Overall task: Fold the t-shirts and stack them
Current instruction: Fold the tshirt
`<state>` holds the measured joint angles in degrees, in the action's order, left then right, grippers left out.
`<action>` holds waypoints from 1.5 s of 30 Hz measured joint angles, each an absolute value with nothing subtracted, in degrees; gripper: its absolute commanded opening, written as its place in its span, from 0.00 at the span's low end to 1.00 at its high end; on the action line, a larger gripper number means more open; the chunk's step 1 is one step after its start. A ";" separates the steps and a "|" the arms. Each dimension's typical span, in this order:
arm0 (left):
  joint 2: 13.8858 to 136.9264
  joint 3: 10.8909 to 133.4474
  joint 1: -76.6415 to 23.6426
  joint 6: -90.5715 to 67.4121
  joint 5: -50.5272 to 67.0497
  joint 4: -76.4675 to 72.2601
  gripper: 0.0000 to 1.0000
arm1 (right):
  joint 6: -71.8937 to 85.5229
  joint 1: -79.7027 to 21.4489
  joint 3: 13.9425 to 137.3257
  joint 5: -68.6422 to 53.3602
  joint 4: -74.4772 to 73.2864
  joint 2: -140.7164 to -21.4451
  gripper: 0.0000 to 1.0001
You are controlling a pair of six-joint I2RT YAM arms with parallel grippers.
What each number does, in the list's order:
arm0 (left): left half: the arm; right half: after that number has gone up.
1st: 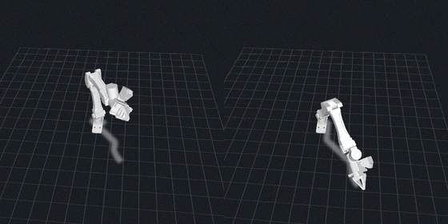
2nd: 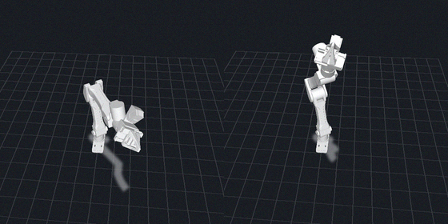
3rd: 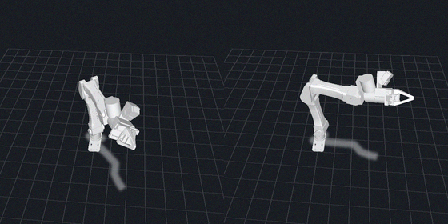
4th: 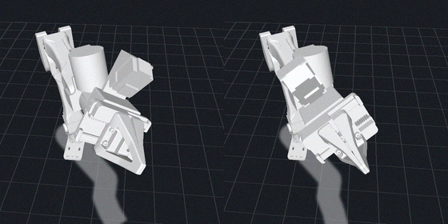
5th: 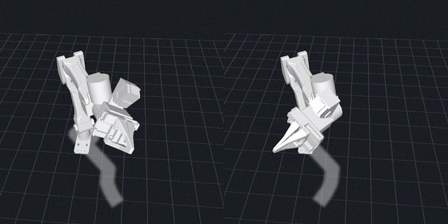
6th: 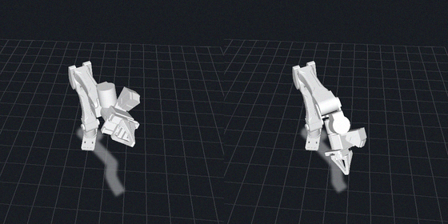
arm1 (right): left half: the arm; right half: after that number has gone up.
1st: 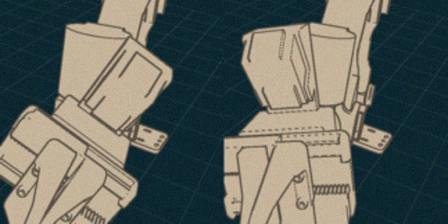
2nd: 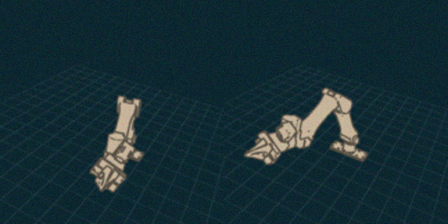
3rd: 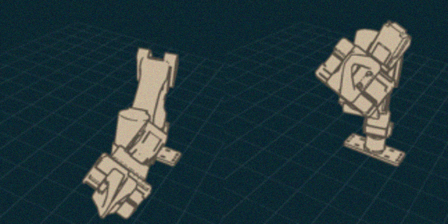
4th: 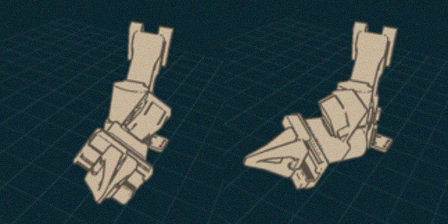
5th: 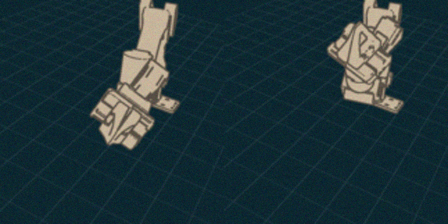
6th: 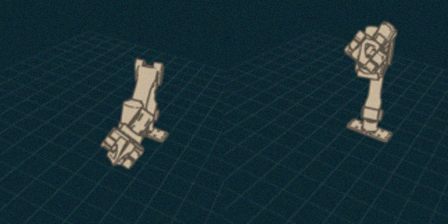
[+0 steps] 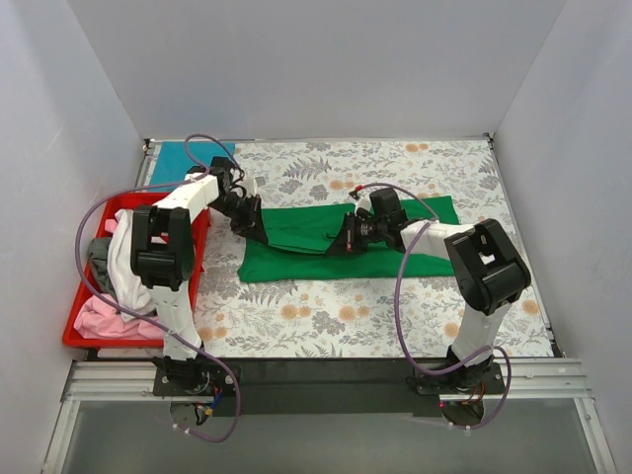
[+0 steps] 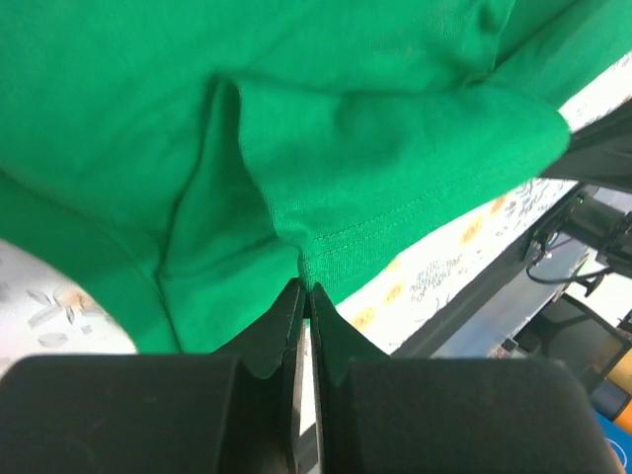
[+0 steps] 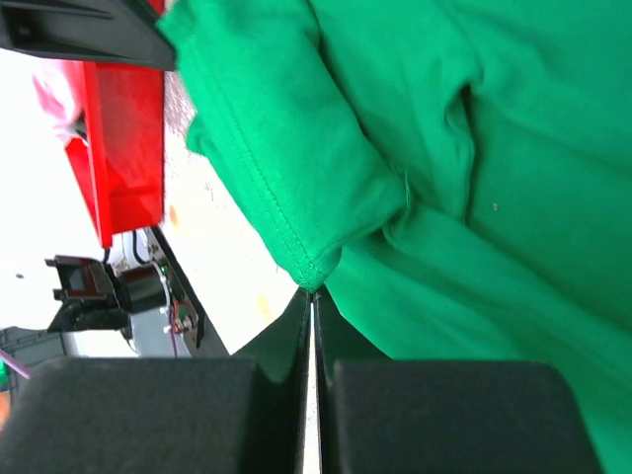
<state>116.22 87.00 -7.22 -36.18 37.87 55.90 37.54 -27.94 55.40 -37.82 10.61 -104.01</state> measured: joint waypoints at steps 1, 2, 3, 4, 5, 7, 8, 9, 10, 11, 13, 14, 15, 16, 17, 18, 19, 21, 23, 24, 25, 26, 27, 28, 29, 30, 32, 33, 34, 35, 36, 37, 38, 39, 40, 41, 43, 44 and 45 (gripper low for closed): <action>115.61 86.35 -7.20 -36.05 37.80 56.07 0.00 | 37.52 -28.12 54.98 -37.91 10.55 -104.01 0.01; 115.02 85.73 -7.20 -35.97 37.74 56.16 0.00 | 37.47 -28.25 54.50 -37.91 10.52 -104.01 0.01; 114.54 85.19 -7.20 -35.86 37.69 56.31 0.00 | 37.43 -28.42 54.00 -37.93 10.44 -104.01 0.01; 114.06 84.68 -7.22 -35.77 37.67 56.38 0.00 | 37.34 -28.60 53.54 -37.93 10.41 -104.01 0.01; 113.62 84.05 -7.22 -35.75 37.63 56.34 0.00 | 37.32 -28.71 53.32 -37.93 10.28 -104.01 0.01; 112.81 82.65 -7.22 -35.62 37.41 56.45 0.00 | 37.19 -29.02 52.95 -37.91 10.15 -104.03 0.01; 112.55 81.95 -7.22 -35.57 37.30 56.47 0.00 | 37.10 -29.12 52.93 -37.91 10.09 -104.09 0.01; 112.36 81.30 -7.22 -35.57 37.23 56.34 0.00 | 36.99 -29.17 52.93 -37.91 10.11 -104.22 0.01; 112.18 80.55 -7.22 -35.57 37.12 56.31 0.01 | 36.84 -29.19 52.93 -37.91 10.11 -104.33 0.01; 112.12 79.83 -7.22 -35.57 36.99 56.31 0.01 | 36.67 -29.21 52.93 -37.91 10.09 -104.51 0.01; 112.12 78.52 -7.22 -35.31 36.80 56.16 0.09 | 36.18 -29.26 52.93 -37.91 10.04 -104.86 0.09; 112.12 78.00 -7.22 -35.16 36.69 56.29 0.13 | 35.92 -29.28 52.95 -37.93 9.85 -104.99 0.15; 112.12 77.71 -7.22 -34.92 36.45 56.45 0.19 | 35.57 -29.28 53.06 -37.93 9.26 -105.08 0.19; 112.12 77.71 -7.20 -34.61 36.40 56.66 0.21 | 34.83 -29.28 53.19 -37.91 8.47 -105.12 0.31; 112.09 77.76 -7.18 -34.41 36.42 56.64 0.23 | 34.26 -29.26 53.47 -37.91 7.44 -105.12 0.37; 112.03 77.84 -7.18 -34.28 36.49 56.64 0.25 | 33.17 -29.21 53.91 -37.87 6.20 -105.12 0.43; 111.92 78.11 -7.18 -34.13 36.58 56.66 0.28 | 31.81 -29.04 54.39 -37.89 5.13 -105.03 0.47; 111.37 78.87 -7.18 -33.80 37.30 56.31 0.29 | 28.16 -28.60 55.77 -38.02 2.04 -104.49 0.48; 110.39 80.12 -7.25 -33.58 38.44 55.77 0.30 | 24.21 -27.64 57.54 -38.15 -1.69 -103.26 0.46; 110.00 80.97 -7.46 -33.54 38.92 55.29 0.30 | 21.93 -26.92 58.67 -38.33 -3.92 -102.52 0.44; 109.67 82.15 -7.75 -33.50 39.27 54.65 0.30 | 19.57 -25.93 59.88 -38.44 -6.00 -101.67 0.41; 109.43 83.42 -8.36 -33.71 39.59 53.93 0.30 | 16.75 -24.67 61.28 -38.74 -8.38 -100.79 0.39; 109.25 84.53 -9.32 -33.95 39.92 52.84 0.29 | 14.57 -23.49 62.17 -38.85 -10.13 -100.12 0.36; 109.16 85.52 -10.59 -34.39 40.07 51.55 0.29 | 12.25 -21.76 63.02 -39.11 -12.05 -99.37 0.31; 109.16 86.46 -12.19 -34.72 40.32 50.35 0.28 | 10.00 -19.81 63.64 -39.51 -14.09 -98.65 0.29; 109.23 87.20 -14.04 -35.11 40.47 49.10 0.28 | 7.68 -17.63 64.01 -39.72 -16.40 -97.97 0.27; 109.62 88.77 -18.24 -36.23 40.58 47.07 0.26 | 2.39 -12.64 64.07 -39.72 -21.19 -97.01 0.21; 110.37 89.91 -20.49 -36.88 40.80 46.17 0.24 | -0.14 -10.17 64.07 -39.24 -23.73 -96.77 0.20; 111.33 91.22 -22.39 -37.52 40.99 44.97 0.23 | -2.61 -7.66 64.07 -38.57 -26.13 -96.73 0.19; 112.57 92.60 -24.32 -38.04 41.19 43.99 0.23 | -5.08 -5.26 64.07 -37.80 -28.45 -96.73 0.18; 114.28 94.15 -26.17 -38.63 41.39 43.35 0.22 | -7.05 -3.25 64.07 -36.99 -30.33 -96.73 0.18; 116.11 95.79 -27.75 -39.22 41.63 42.68 0.22 | -9.72 -0.84 64.10 -35.90 -32.80 -96.73 0.18; 117.99 97.03 -29.02 -39.81 41.82 41.78 0.22 | -11.57 0.78 64.27 -35.18 -34.63 -96.86 0.18; 119.90 98.08 -30.11 -40.29 41.91 41.36 0.22 | -13.17 2.17 64.66 -34.50 -36.16 -97.14 0.19; 121.75 98.85 -31.00 -40.82 41.95 41.01 0.22 | -14.59 3.44 65.49 -33.91 -37.63 -97.67 0.19; 123.46 99.29 -31.70 -41.28 41.91 40.69 0.22 | -15.86 4.45 66.89 -33.23 -38.94 -98.59 0.19; 126.30 99.50 -32.71 -42.13 41.56 40.45 0.21 | -17.63 5.61 70.32 -32.18 -40.25 -100.71 0.20; 127.28 99.50 -32.95 -42.48 41.36 40.47 0.21 | -18.39 5.98 72.93 -31.51 -40.71 -102.37 0.20; 128.29 99.53 -33.17 -42.76 41.17 40.42 0.21 | -18.96 6.15 75.33 -30.94 -40.64 -103.88 0.20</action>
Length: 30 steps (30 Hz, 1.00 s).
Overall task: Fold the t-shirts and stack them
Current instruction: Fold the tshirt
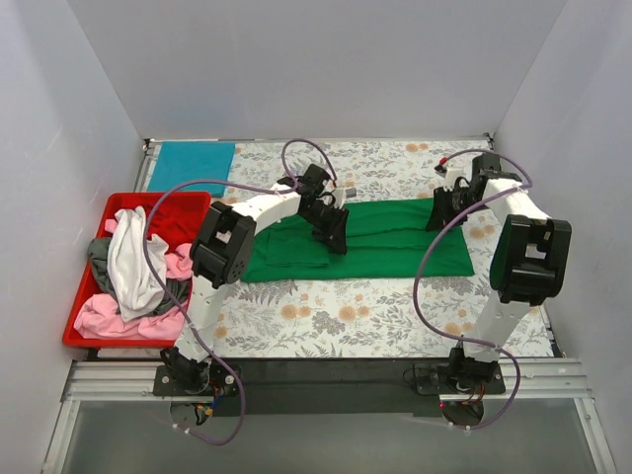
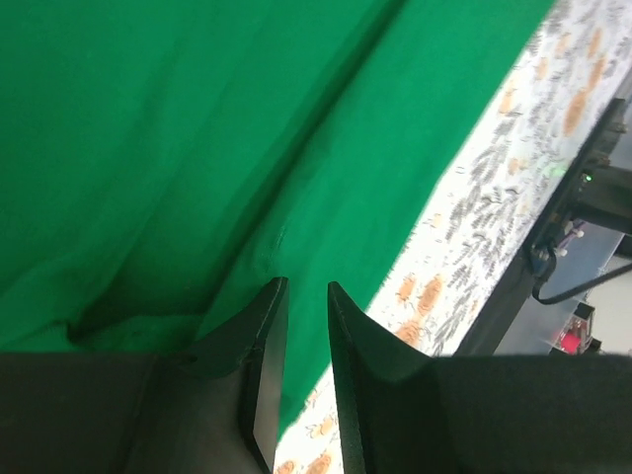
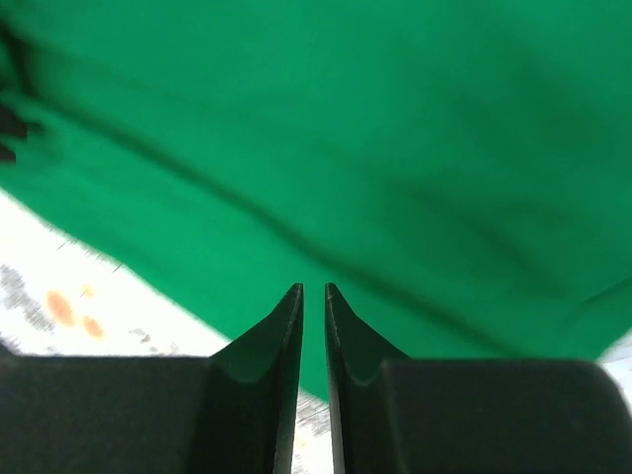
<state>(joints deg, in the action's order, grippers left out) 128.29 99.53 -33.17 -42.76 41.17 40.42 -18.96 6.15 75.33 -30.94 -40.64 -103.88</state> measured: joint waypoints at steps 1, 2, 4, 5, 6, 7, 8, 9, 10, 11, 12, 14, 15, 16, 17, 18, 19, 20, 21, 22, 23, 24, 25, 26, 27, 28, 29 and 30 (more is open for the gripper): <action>129.25 99.61 -33.34 -43.16 40.91 40.42 0.21 | -19.42 6.24 77.10 -30.52 -40.49 -105.03 0.21; 130.06 99.68 -33.41 -43.44 40.58 40.42 0.21 | -19.92 6.26 79.22 -29.98 -40.47 -106.52 0.21; 131.07 99.98 -33.39 -44.01 39.83 40.42 0.21 | -20.64 6.28 82.11 -28.86 -40.32 -108.97 0.22; 131.50 100.33 -33.39 -44.23 39.51 40.45 0.21 | -20.99 6.28 83.18 -28.34 -40.23 -110.21 0.22; 131.90 100.99 -33.36 -44.42 39.24 40.42 0.21 | -21.21 6.33 84.07 -27.79 -40.18 -111.37 0.23; 132.42 101.82 -33.34 -44.62 38.94 40.45 0.21 | -21.34 6.35 84.75 -27.14 -40.12 -112.60 0.23; 132.94 102.80 -33.32 -44.77 38.70 40.45 0.21 | -21.47 6.37 85.21 -26.57 -40.07 -113.75 0.23; 133.49 103.74 -33.32 -44.86 38.46 40.40 0.21 | -21.65 6.37 85.43 -25.85 -39.94 -114.76 0.23; 133.82 104.44 -33.32 -45.01 38.26 40.29 0.21 | -21.85 6.39 85.45 -25.10 -39.88 -115.61 0.23; 133.99 104.81 -33.26 -45.06 38.02 40.25 0.21 | -22.09 6.42 85.45 -24.21 -39.94 -116.36 0.23; 134.10 105.25 -33.19 -45.10 37.82 40.27 0.21 | -22.44 6.50 85.43 -23.35 -39.94 -116.90 0.23; 134.45 106.17 -33.10 -45.21 37.69 40.29 0.22 | -22.98 6.66 85.36 -21.37 -39.92 -117.62 0.22; 134.61 106.61 -33.06 -45.21 37.69 40.32 0.22 | -23.03 6.74 85.34 -21.06 -39.92 -117.75 0.22; 134.58 106.78 -32.91 -45.21 38.02 40.25 0.22 | -23.20 6.83 85.14 -20.69 -39.81 -117.80 0.22; 134.50 106.83 -32.82 -45.19 38.26 40.25 0.23 | -23.49 6.98 84.86 -20.45 -39.57 -117.69 0.22; 134.32 106.76 -32.73 -45.15 38.41 40.18 0.23 | -23.79 7.03 84.49 -20.29 -39.24 -117.45 0.21; 133.93 106.45 -32.60 -45.04 38.44 40.03 0.24 | -24.12 7.05 83.99 -20.05 -38.92 -117.08 0.22; 133.10 105.45 -32.45 -44.86 38.26 39.62 0.25 | -24.51 7.07 83.20 -19.88 -38.54 -116.46 0.22; 131.63 103.70 -32.23 -44.69 38.04 39.18 0.25 | -25.08 7.11 82.26 -19.51 -38.46 -115.70 0.22; 129.40 101.36 -31.99 -44.56 37.63 38.85 0.26 | -25.80 7.18 81.38 -19.07 -38.79 -114.87 0.24; 127.50 99.48 -31.73 -44.42 37.08 39.03 0.26 | -26.30 7.35 80.79 -18.96 -39.27 -114.10 0.25; 124.86 97.25 -31.38 -44.25 36.32 39.33 0.26 | -26.96 7.53 80.44 -19.14 -40.01 -113.34 0.28; 122.13 95.09 -30.96 -43.88 35.73 39.48 0.26 | -27.38 7.66 80.42 -19.59 -40.69 -112.55 0.35; 119.04 92.68 -30.55 -43.46 34.96 39.51 0.26 | -27.70 7.77 80.66 -20.25 -41.17 -111.57 0.39; 115.96 90.30 -30.26 -43.11 33.98 39.86 0.26 | -28.03 7.77 81.32 -20.99 -41.87 -110.56 0.41; 113.03 87.90 -29.91 -42.78 32.77 40.05 0.26 | -28.47 7.79 82.41 -21.65 -42.41 -109.65 0.42; 110.24 85.56 -29.50 -42.33 31.64 40.32 0.26 | -28.77 7.70 83.92 -22.31 -42.74 -108.95 0.42; 108.01 83.61 -29.26 -42.04 30.24 40.49 0.26 | -28.97 7.42 85.80 -22.74 -43.09 -108.53 0.39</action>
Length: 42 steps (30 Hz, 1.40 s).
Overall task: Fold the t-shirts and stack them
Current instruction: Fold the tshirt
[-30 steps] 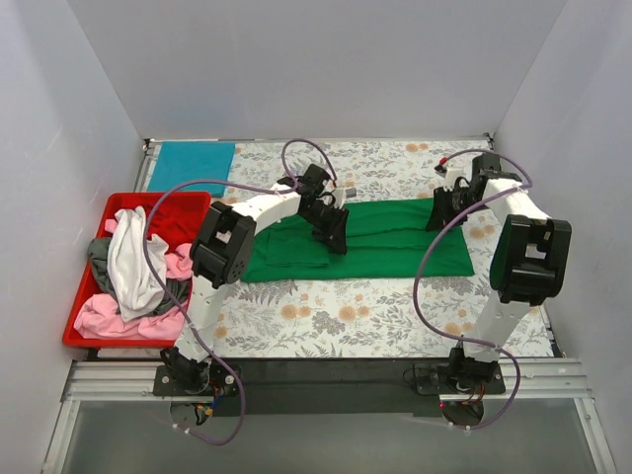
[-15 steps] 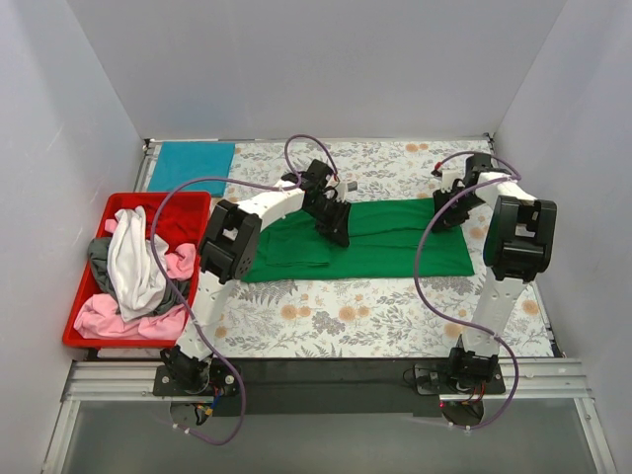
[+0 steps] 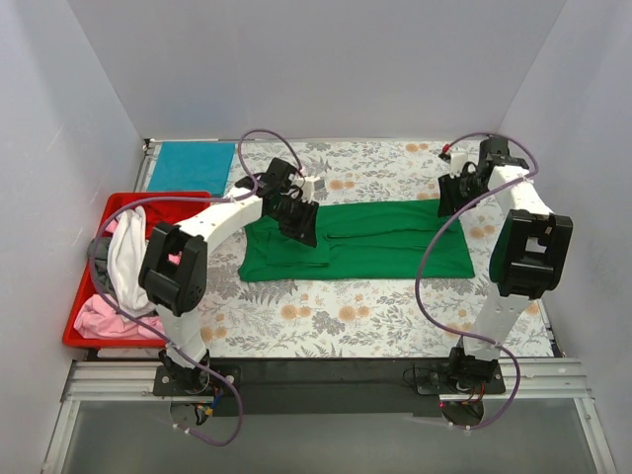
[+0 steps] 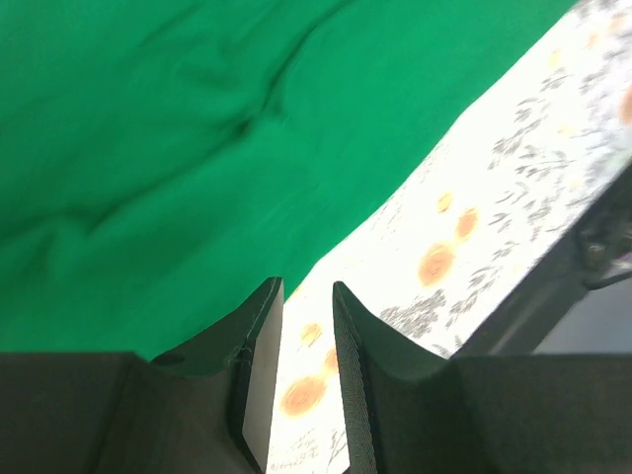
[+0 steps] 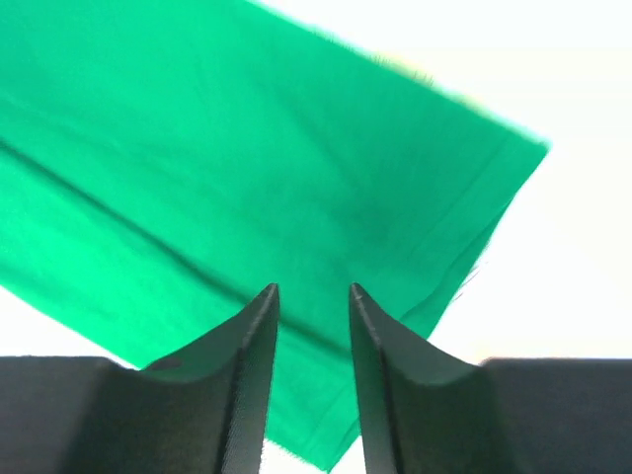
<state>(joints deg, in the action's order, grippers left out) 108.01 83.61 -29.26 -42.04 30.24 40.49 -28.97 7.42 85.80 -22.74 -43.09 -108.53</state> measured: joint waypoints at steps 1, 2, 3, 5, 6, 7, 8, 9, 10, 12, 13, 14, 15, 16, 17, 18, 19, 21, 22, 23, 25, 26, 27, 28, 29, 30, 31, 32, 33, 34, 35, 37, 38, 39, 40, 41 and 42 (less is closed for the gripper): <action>106.21 81.82 -29.08 -41.76 28.56 40.84 0.25 | -29.15 7.14 87.33 -23.00 -42.98 -108.38 0.37; 105.03 80.38 -29.04 -41.47 27.05 41.21 0.24 | -29.39 6.66 89.08 -23.20 -42.83 -108.38 0.36; 104.53 79.29 -29.06 -41.23 25.56 41.82 0.23 | -29.67 6.04 90.61 -23.29 -42.46 -108.49 0.34; 104.92 77.80 -29.06 -40.80 22.59 42.74 0.22 | -29.95 5.04 92.68 -23.33 -42.15 -109.32 0.32; 105.43 77.21 -29.06 -40.64 21.34 43.20 0.22 | -30.02 4.60 93.62 -23.31 -42.13 -110.15 0.30; 105.93 76.75 -29.06 -40.51 20.01 43.59 0.22 | -30.04 4.14 94.37 -23.22 -42.13 -111.07 0.28; 106.45 76.51 -29.06 -40.40 18.74 43.77 0.22 | -30.11 3.62 95.11 -23.03 -41.95 -112.42 0.27; 107.00 76.49 -29.04 -40.27 17.65 43.99 0.22 | -30.22 3.16 95.72 -22.68 -41.89 -113.80 0.27; 107.57 76.51 -29.04 -40.16 16.67 43.99 0.22 | -30.33 2.74 96.01 -22.35 -41.76 -115.20 0.26; 108.57 76.69 -28.91 -39.90 15.31 44.12 0.22 | -30.59 2.09 96.01 -21.32 -41.93 -117.69 0.25; 109.27 76.82 -28.80 -39.83 14.81 44.18 0.22 | -30.85 1.87 95.94 -20.71 -41.85 -118.76 0.25; 110.17 77.08 -28.64 -39.79 14.11 44.27 0.22 | -31.27 1.72 95.74 -19.99 -41.76 -119.61 0.24; 110.83 77.34 -28.56 -39.77 13.80 44.36 0.21 | -31.64 1.61 95.42 -19.16 -41.76 -120.25 0.24; 111.74 77.69 -28.34 -39.75 13.39 44.36 0.21 | -31.99 1.56 94.87 -18.39 -41.56 -120.51 0.24; 112.55 78.17 -28.05 -39.81 13.37 44.45 0.20 | -32.34 1.54 94.17 -17.54 -41.45 -120.57 0.24; 112.90 78.67 -27.62 -39.83 13.41 44.66 0.19 | -32.77 1.54 93.47 -16.73 -41.39 -120.55 0.24; 113.23 79.13 -27.07 -39.83 13.54 44.73 0.19 | -33.19 1.54 92.77 -16.05 -41.19 -120.53 0.24; 114.37 80.34 -25.87 -39.86 14.28 45.12 0.18 | -33.80 1.54 90.41 -14.66 -40.03 -120.27 0.24; 115.26 81.52 -25.04 -39.88 15.00 45.76 0.18 | -34.39 1.54 89.17 -14.44 -39.11 -119.63 0.24; 116.40 83.02 -24.25 -39.77 15.59 46.41 0.18 | -34.72 1.54 87.88 -13.74 -38.41 -118.58 0.23; 118.69 86.26 -22.81 -39.38 16.32 47.48 0.18 | -35.20 1.52 83.88 -13.06 -37.98 -116.14 0.21; 120.05 88.44 -22.20 -39.03 16.43 48.23 0.18 | -35.53 1.50 81.87 -12.95 -37.36 -114.74 0.21; 121.82 90.96 -21.63 -38.50 16.49 48.64 0.18 | -35.90 1.41 79.88 -12.73 -37.30 -113.45 0.21; 123.76 94.26 -21.08 -37.85 16.47 49.60 0.18 | -36.40 1.30 76.79 -12.67 -36.14 -111.33 0.21; 126.39 98.78 -20.62 -37.04 16.08 50.61 0.18 | -36.69 0.97 73.58 -12.53 -35.75 -108.90 0.21; 129.54 103.83 -20.12 -36.14 15.92 50.68 0.19 | -36.95 0.43 70.06 -12.49 -35.83 -106.37 0.21; 132.60 108.97 -19.62 -35.33 15.68 50.22 0.19 | -37.36 -0.60 66.32 -12.64 -35.90 -103.33 0.21; 134.91 113.30 -19.31 -34.70 15.11 49.89 0.19 | -37.56 -2.04 63.05 -13.50 -36.95 -100.47 0.21; 139.24 121.16 -18.92 -33.63 13.82 51.05 0.21 | -37.54 -4.27 59.96 -14.74 -38.63 -97.62 0.22; 144.03 129.56 -18.52 -32.56 12.56 49.69 0.22 | -37.41 -7.03 57.36 -16.08 -40.73 -94.89 0.23; 148.11 136.16 -18.13 -31.77 11.31 47.33 0.24 | -37.19 -9.91 55.40 -17.89 -43.07 -92.33 0.24; 151.61 140.92 -17.61 -30.57 9.23 43.11 0.32 | -36.38 -14.90 54.37 -22.15 -47.18 -88.42 0.26; 150.95 139.24 -17.41 -29.98 8.69 40.93 0.35 | -35.83 -16.49 55.00 -24.51 -49.01 -86.43 0.25; 149.29 136.11 -17.17 -29.58 8.21 38.52 0.38 | -35.55 -16.78 55.99 -25.74 -50.04 -85.41 0.26; 146.23 130.52 -16.91 -29.34 8.12 35.27 0.39 | -35.09 -16.69 57.65 -26.83 -51.05 -84.66 0.26; 143.13 125.86 -16.69 -29.36 8.21 33.76 0.39 | -34.83 -16.32 59.92 -27.66 -51.55 -84.47 0.26; 140.33 121.80 -16.58 -29.45 8.54 32.32 0.39 | -34.72 -16.10 61.47 -28.01 -51.53 -84.58 0.25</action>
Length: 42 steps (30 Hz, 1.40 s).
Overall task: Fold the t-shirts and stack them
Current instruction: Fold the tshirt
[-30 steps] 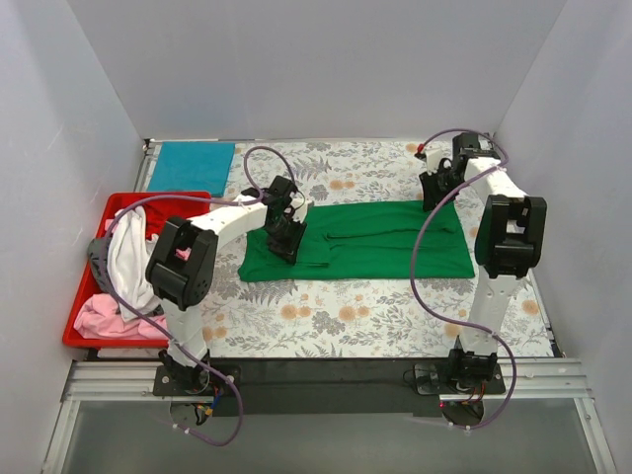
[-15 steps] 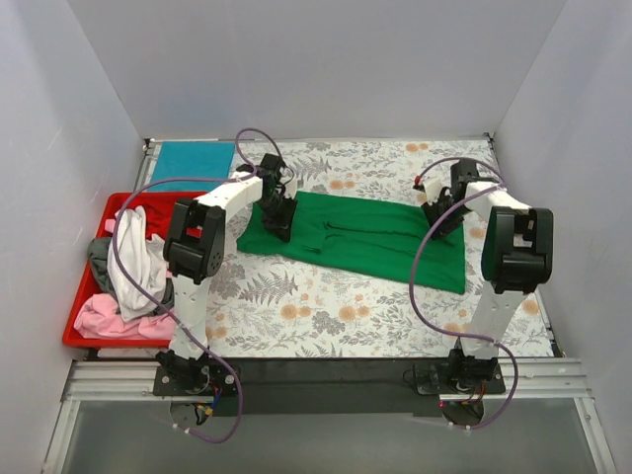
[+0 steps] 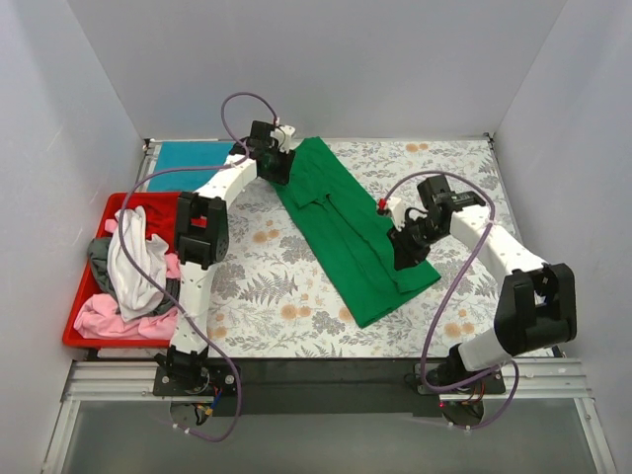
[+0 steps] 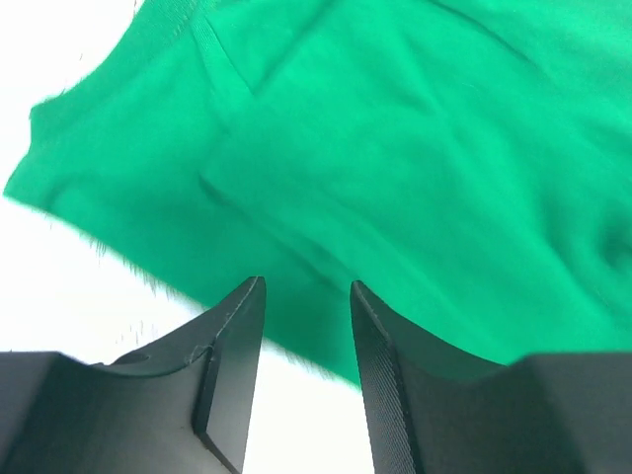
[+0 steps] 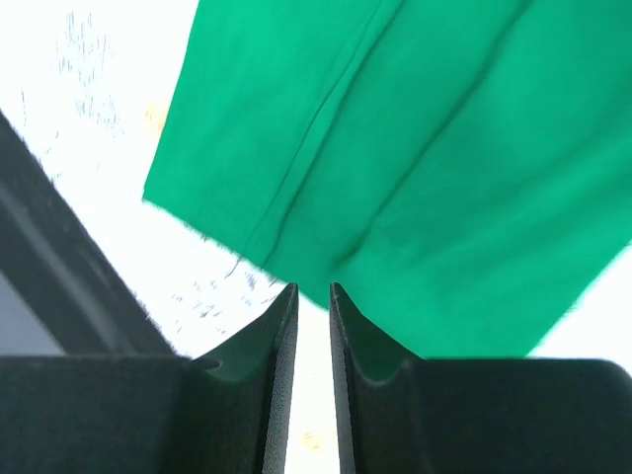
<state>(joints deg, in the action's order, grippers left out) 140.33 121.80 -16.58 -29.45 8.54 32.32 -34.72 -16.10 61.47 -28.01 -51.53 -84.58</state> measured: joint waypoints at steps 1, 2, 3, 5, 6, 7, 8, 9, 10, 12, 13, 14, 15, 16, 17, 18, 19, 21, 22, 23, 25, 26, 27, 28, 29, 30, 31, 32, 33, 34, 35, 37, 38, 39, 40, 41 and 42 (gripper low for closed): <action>137.60 118.56 -16.51 -29.71 9.04 31.38 0.39 | -34.72 -15.97 63.26 -28.27 -51.40 -85.03 0.24; 135.20 116.53 -16.53 -30.20 9.67 30.89 0.39 | -34.74 -15.77 64.88 -28.38 -51.18 -85.76 0.24; 133.36 115.42 -16.62 -30.68 10.35 30.61 0.39 | -34.76 -15.70 66.19 -28.40 -50.78 -86.85 0.23; 129.56 114.02 -16.88 -32.14 12.47 30.28 0.37 | -34.83 -15.73 67.77 -27.94 -49.34 -90.11 0.20; 127.94 113.67 -17.04 -32.95 13.47 30.28 0.37 | -34.92 -15.73 67.99 -27.35 -48.38 -92.07 0.20; 126.45 113.23 -17.17 -33.71 14.57 30.17 0.37 | -34.98 -15.73 68.01 -26.65 -47.68 -94.13 0.19; 125.08 112.44 -17.32 -34.46 15.46 30.06 0.37 | -35.07 -15.75 67.99 -25.76 -47.18 -96.14 0.19; 123.61 111.02 -17.39 -35.16 16.36 29.85 0.37 | -35.16 -15.75 67.90 -24.77 -46.65 -97.91 0.19; 122.26 109.25 -17.45 -35.86 17.26 29.85 0.37 | -35.22 -15.77 67.61 -23.81 -46.02 -99.29 0.19; 120.18 105.51 -17.69 -36.86 18.70 30.13 0.37 | -35.40 -15.94 66.81 -22.13 -45.23 -100.62 0.19; 119.72 103.94 -17.76 -37.32 19.20 30.30 0.37 | -35.55 -16.01 65.95 -21.17 -44.69 -100.68 0.18; 119.52 102.52 -17.78 -37.69 19.79 30.39 0.37 | -35.68 -16.25 65.04 -20.40 -44.49 -100.62 0.18; 119.46 101.01 -17.76 -38.06 20.21 30.46 0.37 | -35.81 -16.64 64.10 -19.75 -44.34 -100.55 0.18; 119.46 99.63 -17.76 -38.48 20.53 30.65 0.37 | -35.88 -17.23 62.96 -19.27 -43.97 -100.44 0.18; 119.46 98.17 -17.76 -38.85 20.82 31.07 0.37 | -35.88 -18.04 61.52 -18.94 -43.42 -100.22 0.18; 119.46 96.68 -17.76 -39.18 21.10 31.40 0.37 | -35.77 -18.70 60.42 -18.81 -43.27 -99.39 0.18; 119.46 95.64 -17.76 -39.46 21.41 31.75 0.37 | -35.70 -19.94 59.40 -18.63 -42.94 -98.45 0.18; 119.46 93.14 -17.76 -40.03 22.44 32.40 0.37 | -35.09 -23.07 56.34 -18.94 -42.06 -95.88 0.18; 119.46 92.23 -17.76 -40.21 22.94 32.91 0.37 | -34.65 -25.34 54.81 -19.97 -42.04 -94.78 0.18; 119.46 91.57 -17.76 -40.36 23.27 33.41 0.37 | -34.17 -27.59 53.69 -21.28 -42.22 -94.02 0.18; 119.46 91.05 -17.93 -40.49 23.46 34.46 0.37 | -33.17 -32.69 52.29 -24.08 -42.74 -93.23 0.19; 119.46 91.00 -18.06 -40.49 23.51 34.68 0.37 | -32.49 -35.53 52.10 -25.80 -43.05 -93.25 0.19; 119.46 91.00 -18.26 -40.51 23.57 34.72 0.37 | -31.59 -38.61 52.07 -27.16 -43.16 -93.34 0.19; 119.46 91.00 -18.46 -40.53 23.57 34.76 0.37 | -30.83 -41.78 52.23 -28.84 -43.18 -93.43 0.20; 119.46 91.00 -18.57 -40.56 23.62 34.83 0.37 | -30.15 -43.86 52.53 -30.20 -43.22 -93.62 0.21; 119.46 91.02 -18.63 -40.56 23.66 35.03 0.37 | -29.54 -46.41 53.15 -31.94 -43.27 -94.06 0.23; 119.46 91.13 -18.65 -40.56 23.68 35.29 0.37 | -28.77 -48.53 53.93 -33.91 -43.20 -94.59 0.23; 119.48 91.50 -18.79 -40.56 23.79 35.73 0.37 | -28.36 -49.93 54.89 -35.53 -43.27 -95.13 0.24; 119.48 91.90 -18.90 -40.60 23.99 35.97 0.36 | -27.97 -50.65 56.10 -36.86 -43.51 -95.74 0.26; 119.48 92.44 -18.92 -40.71 24.40 36.12 0.36 | -27.55 -50.78 57.60 -38.11 -43.51 -96.23 0.27; 119.50 93.10 -18.94 -40.77 24.77 36.21 0.36 | -27.42 -50.37 58.83 -38.94 -43.55 -96.42 0.28; 119.50 94.24 -18.94 -41.04 25.52 36.10 0.36 | -27.31 -48.12 62.30 -40.88 -44.12 -96.49 0.30; 119.52 94.56 -18.96 -41.19 25.80 36.03 0.35 | -27.33 -46.28 64.23 -41.67 -44.23 -96.49 0.30; 119.63 94.89 -19.00 -41.45 26.11 35.97 0.34 | -27.35 -44.56 66.00 -42.44 -44.45 -96.49 0.30; 119.81 95.24 -19.05 -41.74 26.28 35.97 0.34 | -27.31 -41.36 69.08 -43.09 -44.93 -96.77 0.30; 120.27 95.72 -19.07 -42.04 26.41 36.01 0.33 | -27.29 -38.85 71.33 -43.33 -44.86 -97.06 0.29; 120.73 96.18 -19.11 -42.26 26.44 36.01 0.33 | -27.29 -35.90 74.24 -43.46 -44.91 -97.69 0.29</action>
<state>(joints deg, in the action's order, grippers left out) 120.73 96.18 -19.11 -42.26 26.44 36.01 -27.29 -35.90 74.24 -43.46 -44.91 -97.69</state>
